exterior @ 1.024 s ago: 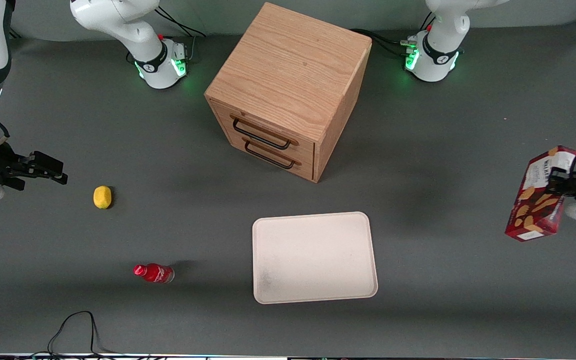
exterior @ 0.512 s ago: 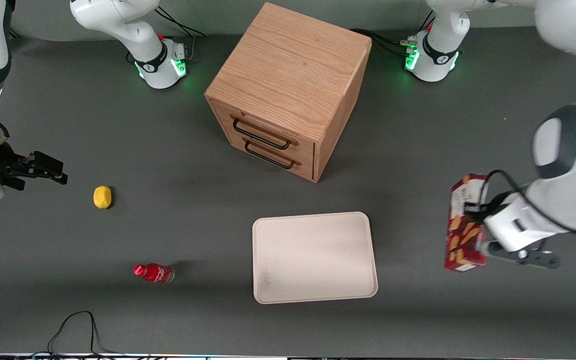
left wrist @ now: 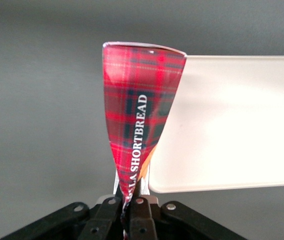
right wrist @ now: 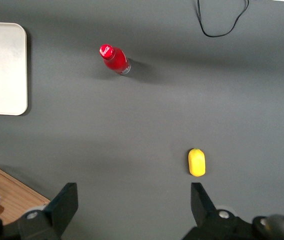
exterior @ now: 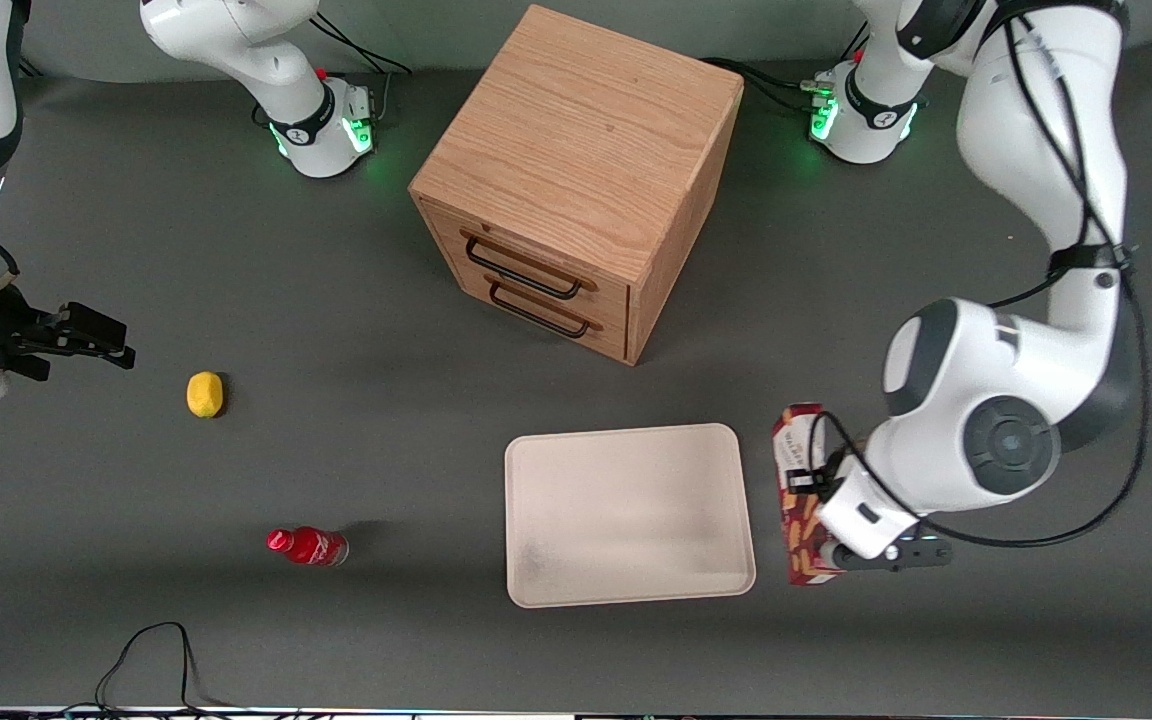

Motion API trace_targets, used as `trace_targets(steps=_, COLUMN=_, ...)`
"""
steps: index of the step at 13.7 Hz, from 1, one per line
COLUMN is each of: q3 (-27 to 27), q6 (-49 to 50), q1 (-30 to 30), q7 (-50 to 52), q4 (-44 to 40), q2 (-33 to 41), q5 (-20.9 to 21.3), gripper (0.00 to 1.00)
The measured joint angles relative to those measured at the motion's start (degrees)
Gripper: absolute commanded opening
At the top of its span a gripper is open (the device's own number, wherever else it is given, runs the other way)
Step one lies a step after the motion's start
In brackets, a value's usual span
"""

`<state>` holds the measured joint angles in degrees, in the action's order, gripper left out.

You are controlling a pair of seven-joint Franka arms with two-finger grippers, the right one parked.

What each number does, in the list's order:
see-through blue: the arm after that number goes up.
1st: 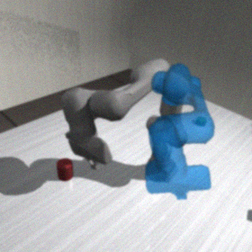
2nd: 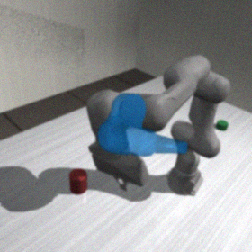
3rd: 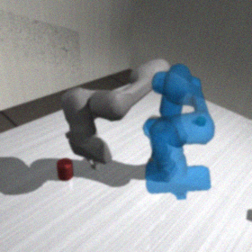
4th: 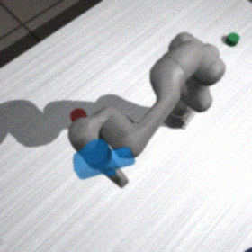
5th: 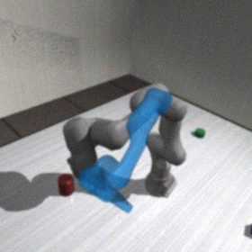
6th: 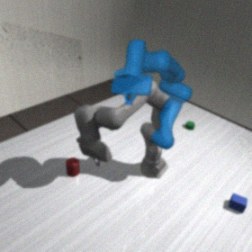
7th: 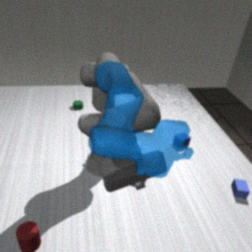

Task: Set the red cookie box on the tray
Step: 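Carry the held box over the white tray with the left gripper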

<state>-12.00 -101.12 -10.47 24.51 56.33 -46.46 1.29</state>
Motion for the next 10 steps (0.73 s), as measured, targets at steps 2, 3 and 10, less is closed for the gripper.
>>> trace_targets(steps=2, q3=-1.2, q6=-1.4, q1=-0.2, q7=3.9, q4=-1.9, q2=-3.0, q5=-0.1, gripper=0.0)
trace_targets(steps=3, q3=-1.6, q6=-2.2, q1=-0.2, q7=5.3, q4=-2.7, q2=-4.5, q5=-0.1, gripper=0.0)
trace_targets(steps=10, q3=-2.9, q6=-3.1, q1=-1.6, q7=12.4, q4=-4.3, q2=-9.7, q5=-0.2, gripper=0.0)
